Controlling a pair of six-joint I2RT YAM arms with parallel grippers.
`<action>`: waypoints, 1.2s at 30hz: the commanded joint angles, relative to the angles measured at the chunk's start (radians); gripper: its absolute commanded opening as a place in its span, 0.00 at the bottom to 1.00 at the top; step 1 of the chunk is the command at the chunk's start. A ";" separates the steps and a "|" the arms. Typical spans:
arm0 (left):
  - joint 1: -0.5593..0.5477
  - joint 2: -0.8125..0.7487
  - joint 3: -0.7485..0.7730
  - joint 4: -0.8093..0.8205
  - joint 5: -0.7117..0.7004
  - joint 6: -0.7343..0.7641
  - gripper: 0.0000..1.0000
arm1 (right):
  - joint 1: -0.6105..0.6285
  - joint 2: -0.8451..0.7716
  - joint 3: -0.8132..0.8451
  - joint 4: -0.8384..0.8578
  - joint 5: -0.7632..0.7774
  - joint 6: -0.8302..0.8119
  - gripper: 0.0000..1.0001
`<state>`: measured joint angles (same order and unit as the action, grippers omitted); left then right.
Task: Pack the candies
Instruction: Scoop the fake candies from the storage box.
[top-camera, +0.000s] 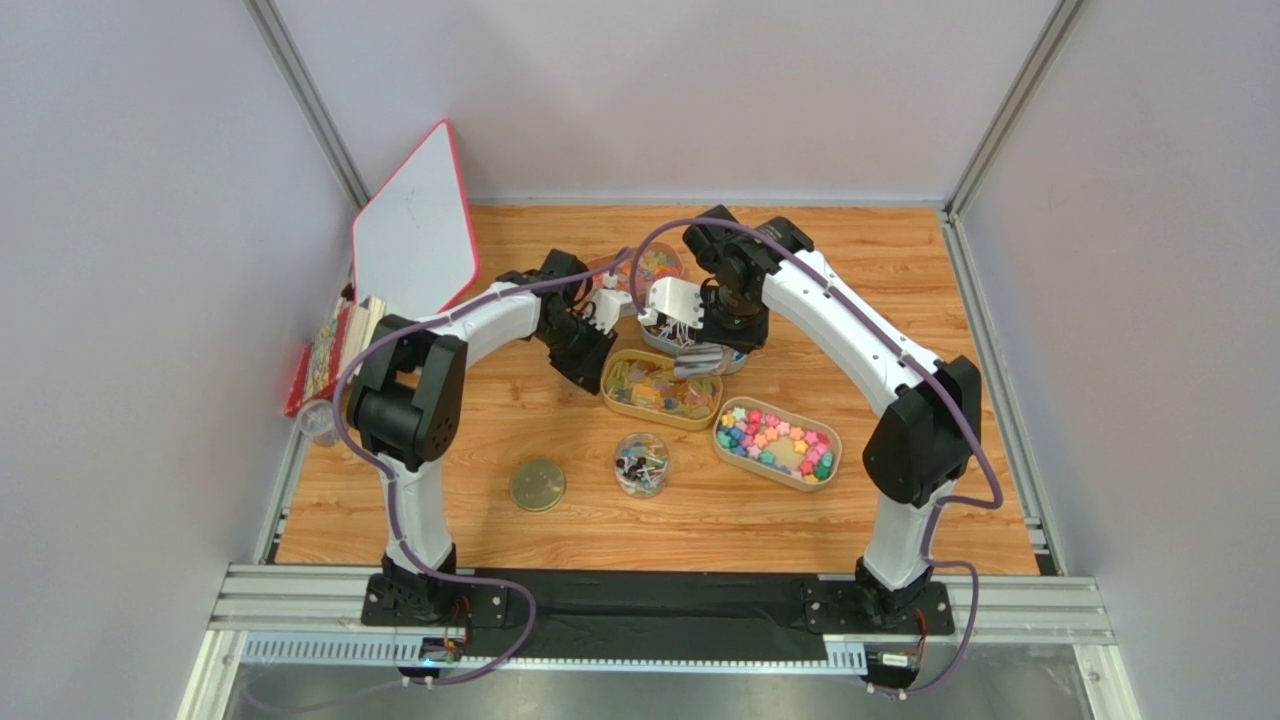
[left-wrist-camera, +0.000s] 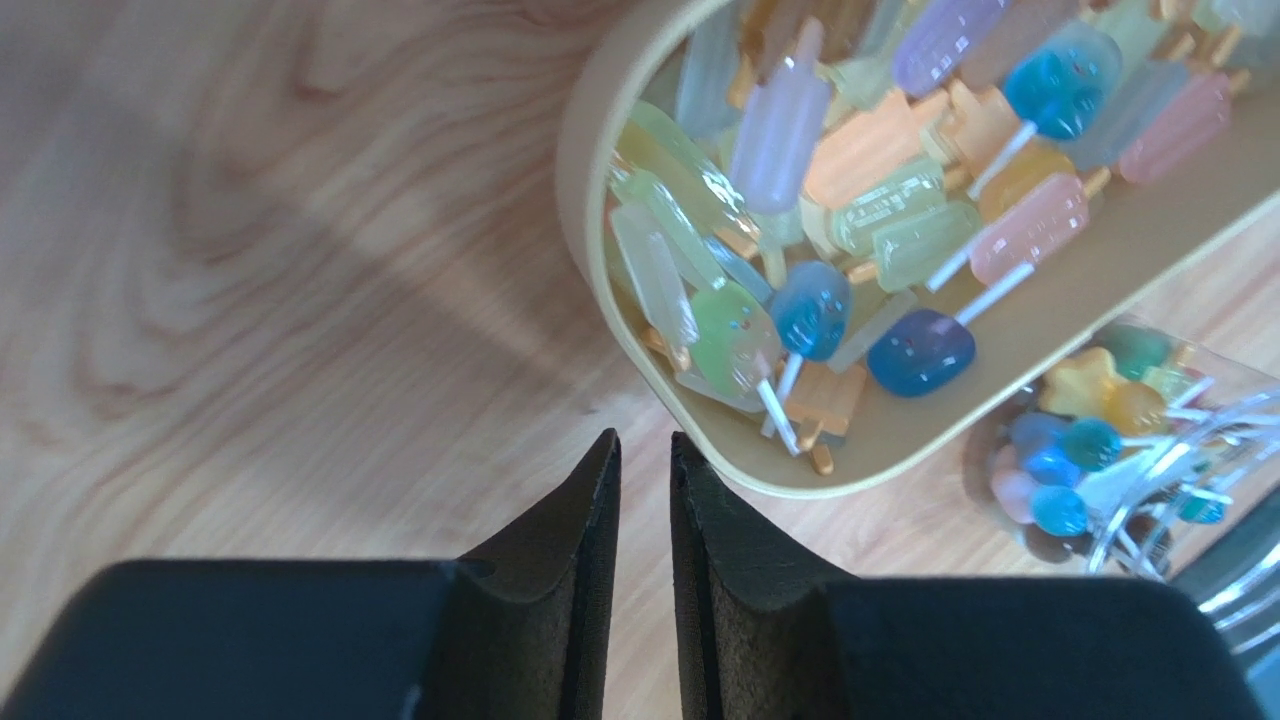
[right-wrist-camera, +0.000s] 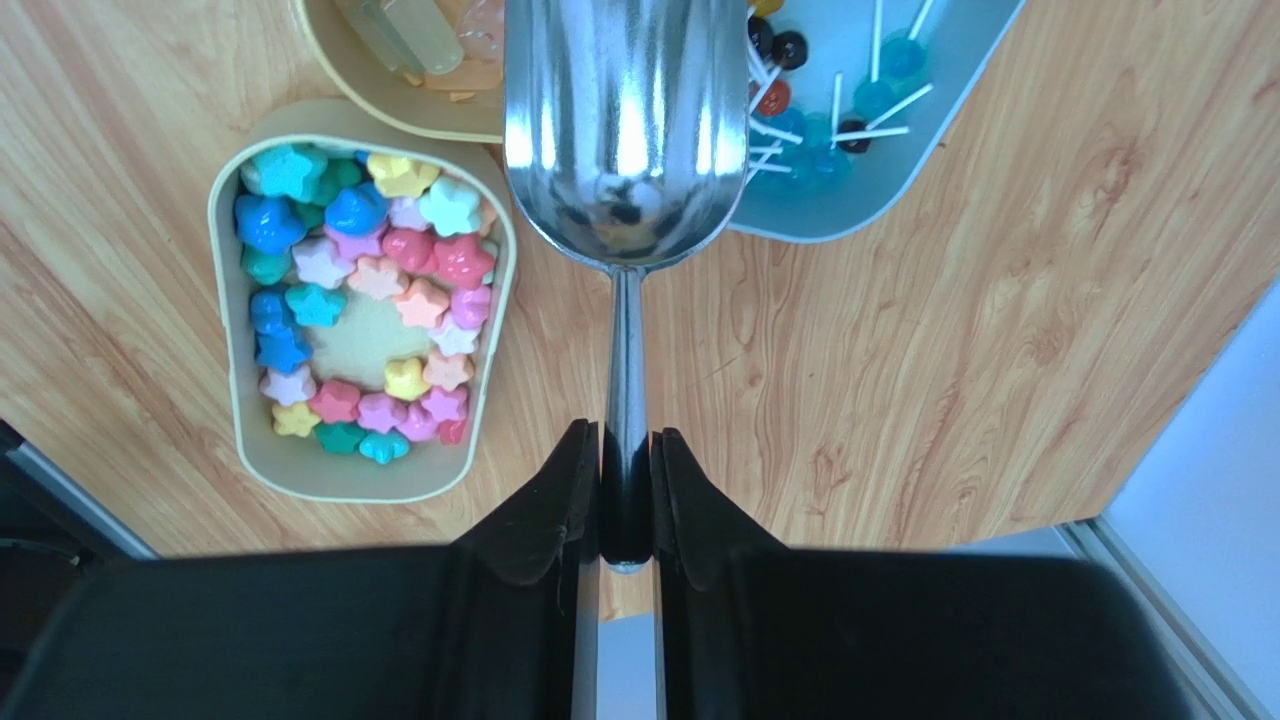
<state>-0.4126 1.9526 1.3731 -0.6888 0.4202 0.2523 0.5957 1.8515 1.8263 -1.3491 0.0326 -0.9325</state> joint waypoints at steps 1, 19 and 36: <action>-0.022 -0.064 -0.042 0.020 0.110 -0.034 0.25 | 0.003 -0.107 -0.060 -0.320 0.021 -0.031 0.00; -0.052 -0.101 -0.071 0.064 0.120 -0.036 0.25 | 0.019 -0.034 -0.124 -0.321 0.184 -0.060 0.00; -0.054 -0.161 -0.131 0.104 0.138 -0.051 0.25 | 0.105 0.179 0.048 -0.321 0.283 0.043 0.00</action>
<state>-0.4625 1.8675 1.2579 -0.6117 0.5259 0.2169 0.6861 1.9926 1.8050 -1.3628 0.2756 -0.9451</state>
